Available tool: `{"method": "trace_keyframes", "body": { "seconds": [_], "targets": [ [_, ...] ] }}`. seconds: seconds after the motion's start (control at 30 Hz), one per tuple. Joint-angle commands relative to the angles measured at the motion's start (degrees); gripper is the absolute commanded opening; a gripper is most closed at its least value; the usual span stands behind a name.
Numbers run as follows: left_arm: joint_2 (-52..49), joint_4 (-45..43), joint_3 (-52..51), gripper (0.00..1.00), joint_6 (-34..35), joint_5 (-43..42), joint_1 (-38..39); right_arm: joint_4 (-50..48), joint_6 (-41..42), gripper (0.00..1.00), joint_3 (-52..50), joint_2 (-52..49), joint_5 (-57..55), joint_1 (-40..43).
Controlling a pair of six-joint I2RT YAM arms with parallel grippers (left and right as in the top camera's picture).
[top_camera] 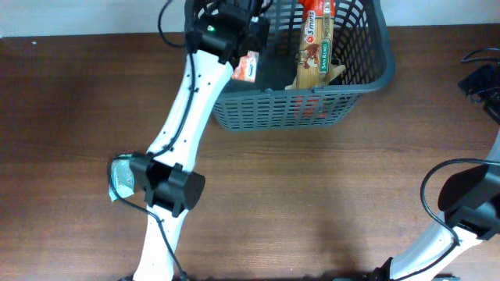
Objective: Pack container
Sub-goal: 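Lower the tissue packs into the basket with the left gripper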
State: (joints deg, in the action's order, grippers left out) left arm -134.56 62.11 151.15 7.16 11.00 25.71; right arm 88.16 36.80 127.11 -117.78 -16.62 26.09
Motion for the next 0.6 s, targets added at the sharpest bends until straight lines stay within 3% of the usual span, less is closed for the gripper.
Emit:
{"method": "trace_keyframes", "body": {
  "seconds": [0.0, 0.07, 0.17, 0.27, 0.37, 0.47, 0.5, 0.57],
  "targets": [
    [-1.1, -0.6, -2.0, 0.06, 0.7, -0.5, -0.4, -0.1, -0.3, 0.99, -0.3, 0.1, -0.3, 0.2],
    [-1.4, -0.6, -2.7, 0.08, 1.0, -0.7, -0.4, -0.1, -0.3, 0.99, -0.3, 0.1, -0.3, 0.2],
    [-1.4, -0.5, -3.0, 0.29, 1.0, -0.7, -0.4, -0.1, -0.3, 0.99, -0.3, 0.1, -0.3, 0.2],
    [-1.4, -0.7, -3.0, 0.36, 1.0, -0.7, -0.4, -0.1, -0.3, 0.99, -0.3, 0.1, -0.3, 0.2],
    [-1.4, -0.6, -3.0, 0.59, 1.0, -0.7, -0.4, -0.1, -0.3, 0.99, -0.3, 0.1, -0.3, 0.2],
    [-1.4, -0.6, -3.0, 0.95, 0.9, -0.7, -0.4, -0.1, -0.3, 0.99, -0.3, 0.1, -0.3, 0.2],
    [-1.4, -0.6, -2.9, 1.0, 0.9, -0.7, -0.4, -0.1, -0.3, 0.99, -0.3, 0.1, -0.3, 0.2],
    [-1.3, -0.6, -2.6, 1.0, 0.9, -0.7, -0.4, -0.1, -0.3, 0.99, -0.3, 0.1, -0.3, 0.2]
  ]
}}
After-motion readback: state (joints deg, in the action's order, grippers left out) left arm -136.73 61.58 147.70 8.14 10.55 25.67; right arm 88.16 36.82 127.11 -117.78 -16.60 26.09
